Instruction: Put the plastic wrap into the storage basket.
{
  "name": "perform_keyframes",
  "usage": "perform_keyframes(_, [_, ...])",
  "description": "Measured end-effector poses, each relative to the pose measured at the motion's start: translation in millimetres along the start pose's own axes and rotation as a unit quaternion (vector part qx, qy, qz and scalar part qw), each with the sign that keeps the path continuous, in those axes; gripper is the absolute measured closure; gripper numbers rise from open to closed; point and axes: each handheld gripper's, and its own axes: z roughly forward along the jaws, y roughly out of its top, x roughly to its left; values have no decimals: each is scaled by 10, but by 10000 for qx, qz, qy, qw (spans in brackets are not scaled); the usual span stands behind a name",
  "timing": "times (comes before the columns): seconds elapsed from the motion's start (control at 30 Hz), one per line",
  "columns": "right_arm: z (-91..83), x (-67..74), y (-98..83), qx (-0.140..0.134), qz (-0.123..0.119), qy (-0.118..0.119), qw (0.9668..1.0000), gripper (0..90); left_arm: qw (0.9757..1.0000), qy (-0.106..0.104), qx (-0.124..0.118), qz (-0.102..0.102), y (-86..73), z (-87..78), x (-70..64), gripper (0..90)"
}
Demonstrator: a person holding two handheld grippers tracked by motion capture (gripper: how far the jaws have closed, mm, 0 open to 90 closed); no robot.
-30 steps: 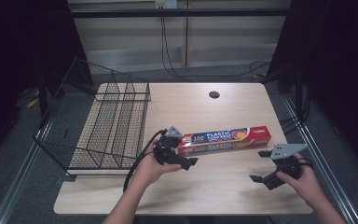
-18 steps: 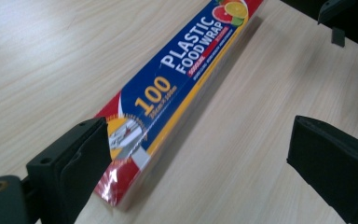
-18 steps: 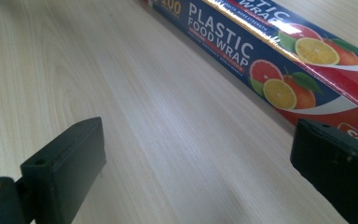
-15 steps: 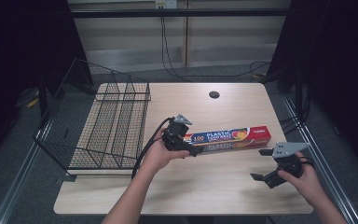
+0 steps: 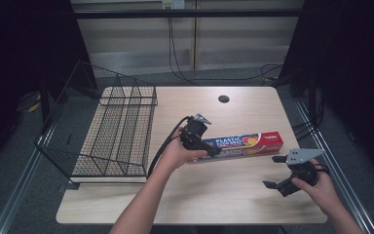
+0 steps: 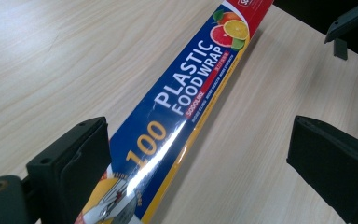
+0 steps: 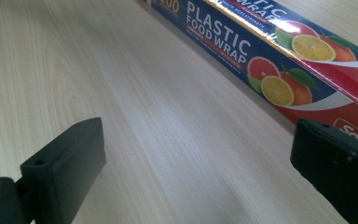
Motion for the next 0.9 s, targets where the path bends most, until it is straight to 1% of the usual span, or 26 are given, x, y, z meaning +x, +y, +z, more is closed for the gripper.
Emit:
perform_keyframes(0.07, [-2, 2, 4, 28, -45, -74, 10000, 28, 10000, 2, 32, 8, 33, 31, -1, 56])
perform_keyframes(0.1, [-4, 3, 5, 32, -41, -60, 10000, 28, 10000, -9, 62, 43, 52, 47, 2, 56])
perform_keyframes(0.13, [-5, 2, 6, 21, -37, -53, 10000, 28, 10000, -12, 53, 5, 67, 64, -4, 56])
perform_keyframes(0.2, [-6, -1, 4, 17, -44, -47, 10000, 28, 10000, -18, 40, 31, 76, 80, -4, 56])
perform_keyframes(0.23, [-5, -1, 3, 19, -30, -43, 10000, 28, 10000, -20, 71, 56, 85, 93, -3, 56])
perform_keyframes(0.27, [-8, -6, 0, 26, -31, -52, 10000, 28, 10000, -28, 65, 42, 99, 134, -7, 56])
perform_keyframes(0.37, [-14, -11, 0, 14, -45, -60, 10000, 28, 9999, -35, 92, 96, 114, 179, -7, 56])
perform_keyframes(0.43, [-20, -13, 0, -9, -23, -69, 10000, 28, 9995, -17, 194, 240, 151, 222, 4, 56])
perform_keyframes(0.47, [-23, -16, -1, -14, -32, -38, 10000, 28, 9999, -44, 70, 141, 153, 252, -11, 56])
perform_keyframes(0.5, [-23, -16, -1, -14, -32, -38, 10000, 28, 9999, -44, 70, 141, 153, 252, -11, 56])
perform_keyframes(0.53, [-23, -14, 1, -13, -39, -55, 10000, 28, 9997, -122, 165, 164, 176, 300, -21, 55])
perform_keyframes(0.57, [-23, -16, 1, -18, -40, -36, 10000, 28, 9996, -114, 184, 157, 180, 317, -26, 55])
perform_keyframes(0.6, [-21, -16, 1, -16, -37, -44, 10000, 28, 9995, -123, 236, 195, 188, 334, -23, 55])
perform_keyframes(0.67, [-20, -16, -1, -16, -25, -32, 10000, 28, 9995, -117, 238, 199, 194, 360, -22, 55])
perform_keyframes(0.7, [-20, -16, -1, -16, -25, -32, 10000, 28, 9996, -102, 233, 152, 198, 382, -23, 55])
perform_keyframes(0.73, [-20, -15, -2, 3, -40, -36, 10000, 28, 9994, -107, 294, 146, 209, 409, -3, 55])
perform_keyframes(0.77, [-21, -15, -1, -6, -31, -21, 10000, 28, 9996, -111, 242, 97, 210, 424, -3, 55])
perform_keyframes(0.87, [-25, -21, -1, -21, -48, -44, 10000, 28, 9995, -90, 300, 94, 232, 465, -3, 56])
perform_keyframes(0.9, [-27, -23, -1, -18, -48, -53, 10000, 28, 9992, -101, 347, 158, 242, 477, 3, 56])
